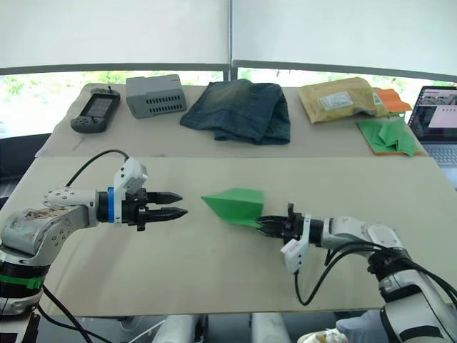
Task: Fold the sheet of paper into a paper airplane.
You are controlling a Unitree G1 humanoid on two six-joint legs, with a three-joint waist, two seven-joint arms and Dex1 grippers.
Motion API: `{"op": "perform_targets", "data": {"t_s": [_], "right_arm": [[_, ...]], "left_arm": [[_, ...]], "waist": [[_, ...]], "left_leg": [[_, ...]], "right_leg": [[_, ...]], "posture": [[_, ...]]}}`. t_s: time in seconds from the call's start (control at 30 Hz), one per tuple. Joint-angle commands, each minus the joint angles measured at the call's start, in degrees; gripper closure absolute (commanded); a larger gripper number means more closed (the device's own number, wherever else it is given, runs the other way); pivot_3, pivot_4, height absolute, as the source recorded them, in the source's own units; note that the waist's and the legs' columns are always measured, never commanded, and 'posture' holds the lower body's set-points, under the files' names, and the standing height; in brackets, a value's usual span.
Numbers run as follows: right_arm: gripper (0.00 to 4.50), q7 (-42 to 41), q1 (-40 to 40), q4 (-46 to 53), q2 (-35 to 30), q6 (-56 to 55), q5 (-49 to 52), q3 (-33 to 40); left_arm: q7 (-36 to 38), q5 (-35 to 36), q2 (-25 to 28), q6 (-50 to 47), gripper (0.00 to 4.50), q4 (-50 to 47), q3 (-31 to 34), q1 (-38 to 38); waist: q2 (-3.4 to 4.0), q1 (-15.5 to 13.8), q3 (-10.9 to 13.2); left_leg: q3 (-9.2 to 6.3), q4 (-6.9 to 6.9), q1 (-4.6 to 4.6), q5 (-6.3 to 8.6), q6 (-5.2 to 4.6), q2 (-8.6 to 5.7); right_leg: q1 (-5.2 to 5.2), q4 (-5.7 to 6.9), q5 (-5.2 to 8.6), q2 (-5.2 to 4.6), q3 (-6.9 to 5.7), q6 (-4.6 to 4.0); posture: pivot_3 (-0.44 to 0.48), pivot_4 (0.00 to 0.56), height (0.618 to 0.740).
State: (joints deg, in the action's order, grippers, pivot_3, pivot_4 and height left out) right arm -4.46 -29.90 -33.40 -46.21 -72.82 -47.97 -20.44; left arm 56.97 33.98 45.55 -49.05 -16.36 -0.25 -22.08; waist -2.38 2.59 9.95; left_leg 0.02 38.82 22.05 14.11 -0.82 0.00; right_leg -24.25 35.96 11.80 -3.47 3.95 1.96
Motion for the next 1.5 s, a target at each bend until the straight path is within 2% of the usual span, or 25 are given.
{"op": "perform_targets", "data": {"t_s": [0.03, 0.1, 0.17, 0.3, 0.37, 0.47, 0.63, 0.73, 0.87, 1.13, 1.5], "right_arm": [[1.49, -1.9, -0.3, 1.6, -3.4, -1.9, 4.8, 0.4], [0.84, -3.2, -0.8, 3.0, -5.0, -1.6, 7.7, 1.1], [0.10, -7.9, -2.0, 4.1, -5.5, 2.0, 16.1, 0.5], [0.10, -23.1, -4.9, 7.2, -2.5, 17.2, 37.1, -0.9], [0.69, -31.1, -6.2, 9.2, -0.3, 26.3, 44.8, -0.9], [1.64, -38.1, -8.6, 10.3, 3.9, 40.2, 51.1, 0.9], [3.38, -44.4, -14.5, 10.8, 11.0, 61.9, 55.0, 2.1], [4.43, -50.3, -17.3, 11.1, 13.6, 72.3, 54.8, 0.4], [4.47, -58.2, -19.5, 10.4, 14.7, 79.5, 53.5, -1.6], [4.47, -65.5, -19.5, 9.4, 16.2, 81.4, 51.5, -2.1], [4.47, -69.5, -12.0, 26.9, 13.8, 95.3, 55.9, 0.1]], "left_arm": [[0.6, 0.8, 0.4, 0.0, 2.02, -0.3, 0.3, -0.6], [0.8, 0.8, 0.6, 0.0, 2.02, -0.2, 0.4, -0.5], [0.9, 0.8, 0.6, 0.0, 2.02, -0.3, 0.4, -0.3], [0.8, 1.1, 0.2, -0.2, 2.02, -0.6, 0.4, 0.0], [0.7, 1.1, 0.1, -0.2, 2.02, -0.6, 0.3, 0.0], [0.7, 1.1, 0.5, -0.1, 2.02, -0.8, 0.8, 0.5], [0.5, 0.5, 0.8, 0.7, 2.02, -1.1, 1.0, 1.8], [0.2, 0.4, 0.6, 0.6, 2.02, -1.6, 0.7, 2.3], [1.0, 0.7, 1.3, 0.4, 2.02, -1.2, 0.8, 2.1], [0.9, -0.2, 1.5, 1.4, 2.02, -0.7, 0.5, 2.1], [1.3, -1.2, 0.9, 2.7, 2.02, 0.7, -0.5, 1.5]], "waist": [[0.00, 0.0, 0.0], [0.00, 0.0, 0.0], [-0.01, 0.2, 0.0], [-0.05, 1.0, 0.0], [-0.05, 1.2, 0.0], [-0.05, 1.0, 0.0], [-0.01, 0.6, 0.1], [-0.01, 0.3, 0.1], [0.02, -0.4, 0.1], [0.03, -0.2, 0.1], [0.03, -0.2, 0.1]], "left_leg": [[-0.01, -0.01, 0.00, 0.00, 0.00, 0.00], [-0.01, -0.01, -0.02, 0.00, 0.00, 0.01], [-0.01, -0.01, -0.03, 0.00, 0.00, 0.02], [-0.15, -0.02, -0.06, 0.00, 0.00, 0.12], [-0.26, -0.03, -0.06, 0.00, -0.01, 0.23], [-0.36, -0.03, -0.04, 0.01, -0.02, 0.30], [-0.34, -0.02, 0.02, 0.01, -0.02, 0.30], [-0.35, -0.02, 0.05, 0.01, -0.02, 0.33], [-0.40, -0.03, 0.10, 0.01, -0.02, 0.30], [-0.35, 0.01, 0.19, 0.01, -0.02, 0.27], [-0.37, 0.01, 0.19, 0.01, -0.01, 0.28]], "right_leg": [[0.00, 0.00, 0.00, 0.00, 0.00, 0.00], [0.00, 0.02, 0.00, 0.01, 0.00, 0.00], [0.00, 0.02, 0.01, 0.02, 0.00, 0.01], [0.03, 0.04, -0.01, 0.06, 0.03, -0.02], [0.04, 0.04, -0.03, 0.09, 0.02, -0.05], [0.02, 0.05, -0.03, 0.09, -0.03, -0.06], [-0.06, 0.05, -0.04, 0.05, -0.03, -0.07], [-0.12, 0.10, -0.05, 0.08, -0.05, -0.09], [-0.14, 0.10, -0.05, 0.06, -0.18, -0.10], [-0.22, 0.10, -0.07, 0.05, -0.19, -0.09], [-0.24, 0.13, -0.06, 0.07, -0.19, -0.08]], "posture": [[0.000, 0.150, 0.728], [0.000, 0.150, 0.728], [0.000, 0.150, 0.728], [0.000, 0.150, 0.728], [0.000, 0.150, 0.728], [0.000, 0.150, 0.728], [0.000, 0.150, 0.728], [0.000, 0.150, 0.728], [0.000, 0.150, 0.728], [0.000, 0.150, 0.728], [0.000, 0.150, 0.728]]}}
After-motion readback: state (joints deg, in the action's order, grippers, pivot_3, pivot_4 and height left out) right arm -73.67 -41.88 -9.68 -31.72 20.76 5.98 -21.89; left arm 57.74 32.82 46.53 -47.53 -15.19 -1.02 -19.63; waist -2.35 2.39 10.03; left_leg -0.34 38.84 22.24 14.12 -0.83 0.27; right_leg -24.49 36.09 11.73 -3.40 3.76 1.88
